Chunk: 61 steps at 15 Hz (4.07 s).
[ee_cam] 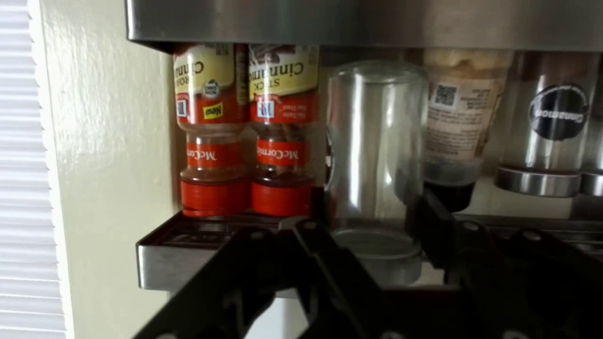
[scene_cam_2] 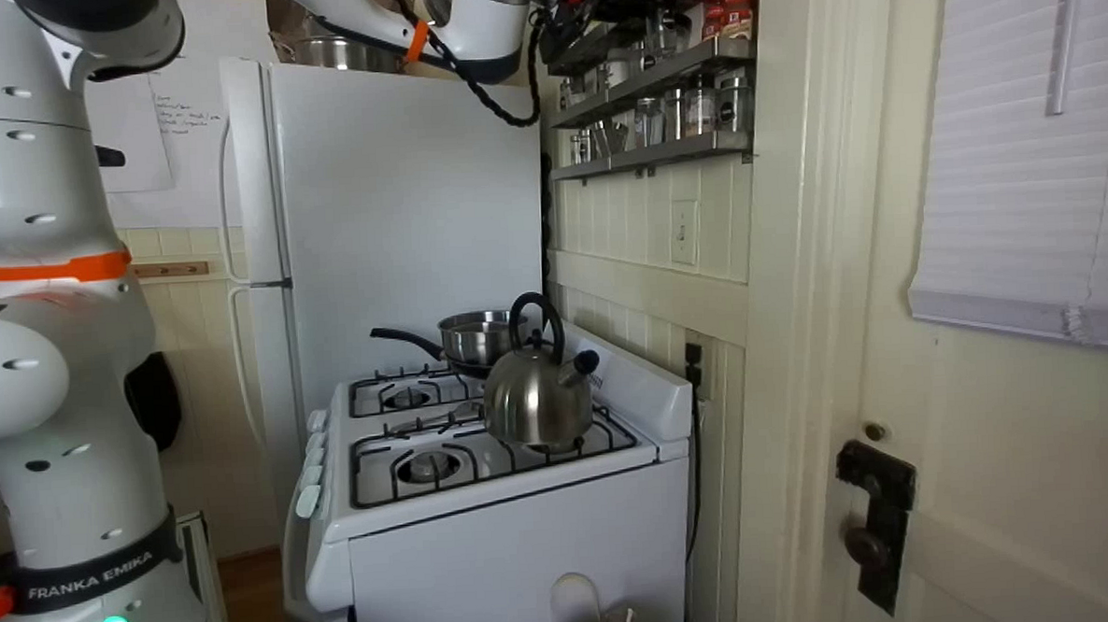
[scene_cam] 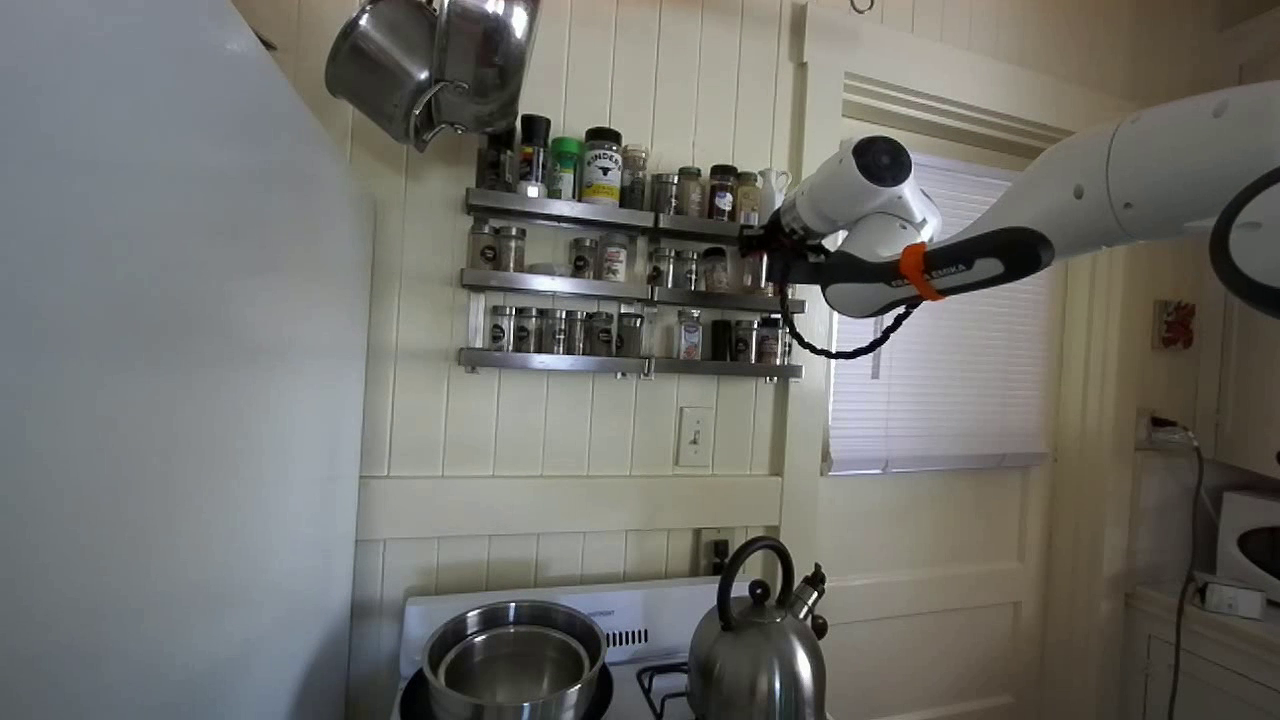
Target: Put the salt cellar on the stove
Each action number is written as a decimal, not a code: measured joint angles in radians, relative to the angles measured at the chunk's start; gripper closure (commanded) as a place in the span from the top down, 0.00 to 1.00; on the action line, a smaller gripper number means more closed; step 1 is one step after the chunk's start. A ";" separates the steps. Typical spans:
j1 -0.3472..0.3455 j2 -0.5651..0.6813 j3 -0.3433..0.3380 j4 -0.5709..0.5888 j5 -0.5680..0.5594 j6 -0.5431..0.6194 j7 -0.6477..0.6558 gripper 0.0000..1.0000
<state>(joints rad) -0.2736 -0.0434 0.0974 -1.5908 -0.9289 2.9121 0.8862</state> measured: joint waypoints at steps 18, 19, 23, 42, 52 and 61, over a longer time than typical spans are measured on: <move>0.352 -0.171 -0.106 -0.199 0.655 -0.114 -0.606 0.23; 0.402 -0.180 -0.128 -0.199 0.734 -0.123 -0.668 0.23; 0.586 -0.213 -0.199 -0.195 1.045 -0.173 -0.895 0.23; 0.599 -0.120 -0.070 -0.328 1.169 -0.118 -1.148 0.23; 0.924 -0.436 -0.071 -0.854 1.635 -0.007 -1.492 0.23; 0.898 -0.590 -0.066 -1.091 1.633 0.011 -1.517 0.23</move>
<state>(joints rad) 0.6248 -0.6337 0.0312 -2.6822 0.7041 2.9226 -0.6305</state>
